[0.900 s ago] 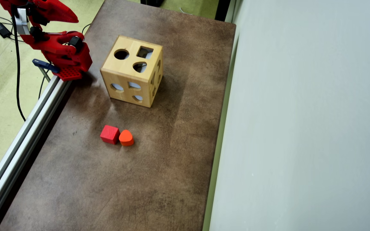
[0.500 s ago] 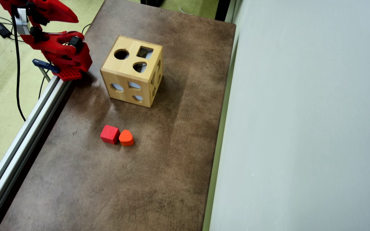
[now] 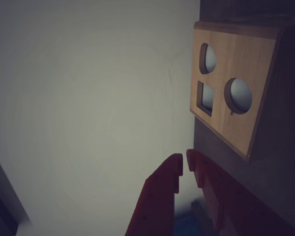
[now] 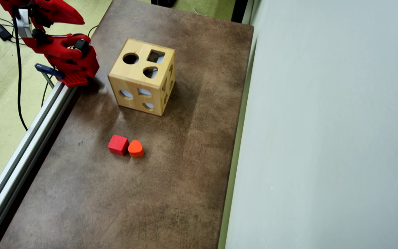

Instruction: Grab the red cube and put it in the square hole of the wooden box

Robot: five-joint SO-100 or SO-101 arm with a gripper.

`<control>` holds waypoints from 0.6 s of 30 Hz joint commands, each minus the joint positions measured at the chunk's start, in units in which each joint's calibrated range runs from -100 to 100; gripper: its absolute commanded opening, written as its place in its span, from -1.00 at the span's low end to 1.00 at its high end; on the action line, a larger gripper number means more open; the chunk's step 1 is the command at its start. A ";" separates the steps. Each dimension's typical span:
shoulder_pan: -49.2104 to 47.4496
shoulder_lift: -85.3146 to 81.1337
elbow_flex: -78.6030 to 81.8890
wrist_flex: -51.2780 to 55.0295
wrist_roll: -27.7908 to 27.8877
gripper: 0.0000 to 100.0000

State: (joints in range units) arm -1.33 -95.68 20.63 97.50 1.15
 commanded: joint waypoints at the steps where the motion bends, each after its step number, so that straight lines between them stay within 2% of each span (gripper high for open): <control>1: -0.16 0.26 -0.06 0.57 0.10 -0.95; 18: -0.53 0.26 -0.06 0.57 0.05 -0.94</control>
State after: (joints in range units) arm -1.55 -95.68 20.63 97.50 1.15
